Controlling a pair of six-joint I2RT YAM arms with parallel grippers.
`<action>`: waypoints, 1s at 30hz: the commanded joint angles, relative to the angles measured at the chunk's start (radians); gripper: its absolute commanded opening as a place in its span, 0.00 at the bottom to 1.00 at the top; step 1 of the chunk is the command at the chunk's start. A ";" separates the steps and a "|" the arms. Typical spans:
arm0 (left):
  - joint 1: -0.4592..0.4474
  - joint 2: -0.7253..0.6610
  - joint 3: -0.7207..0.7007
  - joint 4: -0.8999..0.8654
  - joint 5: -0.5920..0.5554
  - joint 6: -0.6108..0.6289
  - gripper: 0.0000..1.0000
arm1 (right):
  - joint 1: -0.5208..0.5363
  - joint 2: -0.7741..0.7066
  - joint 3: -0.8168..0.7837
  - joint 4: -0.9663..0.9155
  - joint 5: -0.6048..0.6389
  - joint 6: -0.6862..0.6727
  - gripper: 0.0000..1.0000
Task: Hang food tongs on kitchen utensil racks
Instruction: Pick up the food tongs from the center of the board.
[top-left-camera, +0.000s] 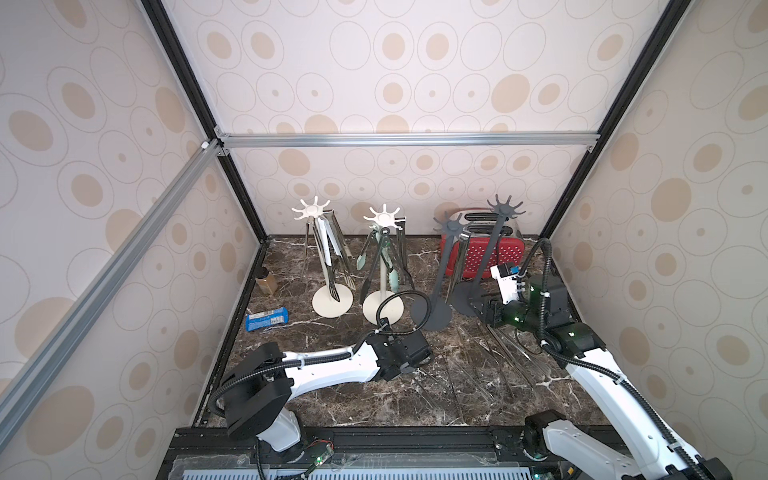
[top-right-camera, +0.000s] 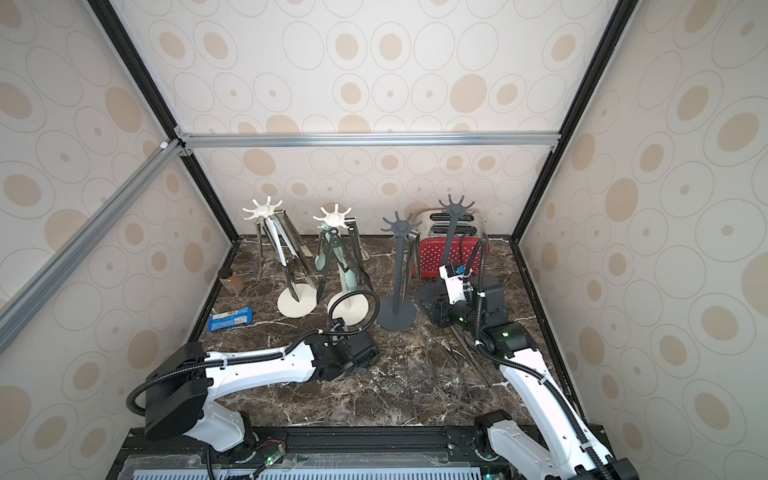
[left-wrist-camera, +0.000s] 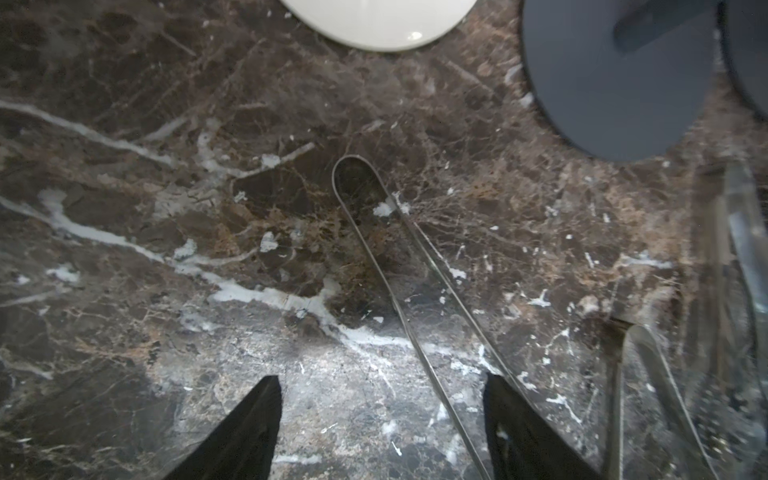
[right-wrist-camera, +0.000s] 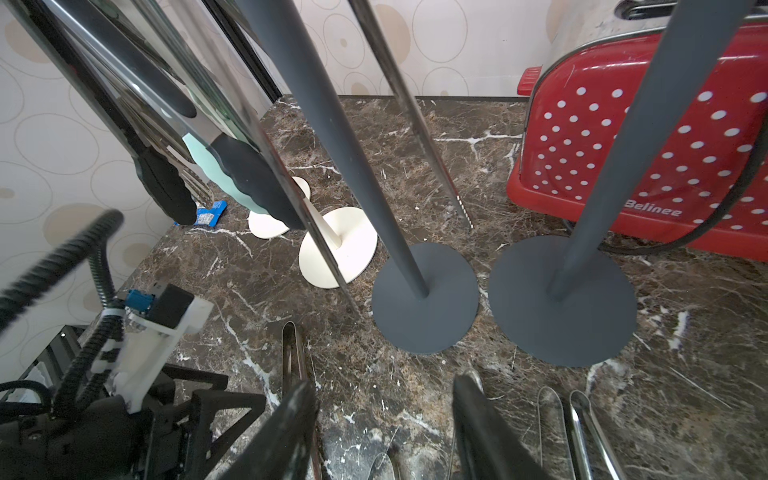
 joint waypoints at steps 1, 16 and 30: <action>-0.014 0.028 0.036 -0.051 -0.039 -0.080 0.76 | 0.003 -0.025 -0.019 0.001 0.015 -0.021 0.56; -0.017 0.152 0.064 -0.030 -0.037 -0.133 0.73 | 0.004 -0.038 -0.050 0.027 -0.015 -0.003 0.56; -0.017 0.212 0.092 -0.041 -0.022 -0.136 0.73 | 0.004 -0.040 -0.059 0.038 -0.029 0.000 0.55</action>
